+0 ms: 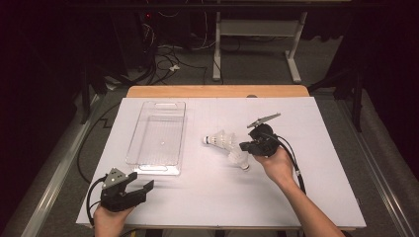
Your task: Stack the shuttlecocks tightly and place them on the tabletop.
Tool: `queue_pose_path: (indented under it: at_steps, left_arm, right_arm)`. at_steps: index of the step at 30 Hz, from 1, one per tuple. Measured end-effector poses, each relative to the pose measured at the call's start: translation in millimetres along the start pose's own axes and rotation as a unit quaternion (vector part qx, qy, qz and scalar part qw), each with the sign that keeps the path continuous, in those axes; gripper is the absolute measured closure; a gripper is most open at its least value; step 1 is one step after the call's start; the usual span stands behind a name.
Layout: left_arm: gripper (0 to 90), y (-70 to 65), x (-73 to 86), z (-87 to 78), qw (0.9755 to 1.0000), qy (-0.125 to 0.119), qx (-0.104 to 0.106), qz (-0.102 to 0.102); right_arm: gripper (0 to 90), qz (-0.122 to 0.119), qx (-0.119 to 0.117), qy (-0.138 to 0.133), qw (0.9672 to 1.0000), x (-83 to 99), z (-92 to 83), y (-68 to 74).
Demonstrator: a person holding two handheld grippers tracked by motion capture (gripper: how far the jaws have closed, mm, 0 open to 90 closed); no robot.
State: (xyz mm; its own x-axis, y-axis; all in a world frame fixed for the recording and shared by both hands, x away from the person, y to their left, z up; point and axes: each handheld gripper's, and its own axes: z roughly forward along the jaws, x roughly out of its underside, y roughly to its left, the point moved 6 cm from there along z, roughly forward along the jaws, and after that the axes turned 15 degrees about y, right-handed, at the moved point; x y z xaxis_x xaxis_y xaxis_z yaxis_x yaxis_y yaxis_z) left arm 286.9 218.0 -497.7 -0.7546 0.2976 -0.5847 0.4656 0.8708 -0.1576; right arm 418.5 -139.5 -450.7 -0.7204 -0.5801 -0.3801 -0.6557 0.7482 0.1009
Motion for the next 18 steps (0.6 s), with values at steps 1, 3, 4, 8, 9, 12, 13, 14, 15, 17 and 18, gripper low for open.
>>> queue_pose_path:
  at_steps: [1,3,4,8,9,12,13,14,15,17,18]
  left_arm:
    - [30.8,0.0,0.0,0.0,1.0000,0.000,0.000,0.000]
    - [30.8,-0.1,0.0,0.0,1.0000,0.000,0.000,0.000]
    - [30.8,-0.1,0.0,0.0,1.0000,-0.001,-0.001,0.000]
    - [30.8,0.0,0.0,0.0,1.0000,-0.001,-0.001,-0.001]
    - [30.8,0.0,0.1,0.2,1.0000,0.000,-0.001,0.000]
    - [30.8,-0.4,0.0,0.2,1.0000,-0.001,-0.001,0.000]
    - [30.8,-0.4,0.0,0.1,1.0000,-0.001,-0.002,0.000]
    - [30.8,-0.3,0.1,0.1,1.0000,-0.001,-0.002,0.000]
    - [30.8,-0.2,0.2,0.0,1.0000,0.000,-0.001,-0.001]
    - [30.9,-0.3,0.2,0.1,1.0000,-0.001,-0.001,-0.002]
    - [30.9,-0.4,0.3,0.0,1.0000,0.000,0.000,-0.001]
  right_arm:
    - [90.0,0.000,0.001,0.000,1.0000,1.0,-0.8,-0.8]
    - [89.9,0.000,0.001,-0.001,1.0000,2.4,-1.7,-1.9]
    - [89.9,0.001,0.002,-0.001,1.0000,3.1,-2.2,-2.4]
    - [89.6,0.001,0.006,0.001,1.0000,5.9,-3.8,-5.2]
    - [89.6,0.001,0.009,0.002,1.0000,6.5,-4.0,-6.2]
    - [89.5,0.004,0.012,0.002,0.9999,8.5,-4.5,-8.9]
    - [89.5,0.006,0.012,0.002,0.9999,9.0,-4.7,-9.3]
    - [89.5,0.005,0.013,0.003,0.9999,9.8,-5.1,-10.0]
    - [89.5,0.005,0.013,0.003,0.9999,10.6,-5.5,-10.8]
    - [89.4,0.006,0.015,0.003,0.9999,12.4,-6.4,-12.2]
    - [89.2,0.007,0.015,0.003,0.9999,13.5,-6.7,-13.1]
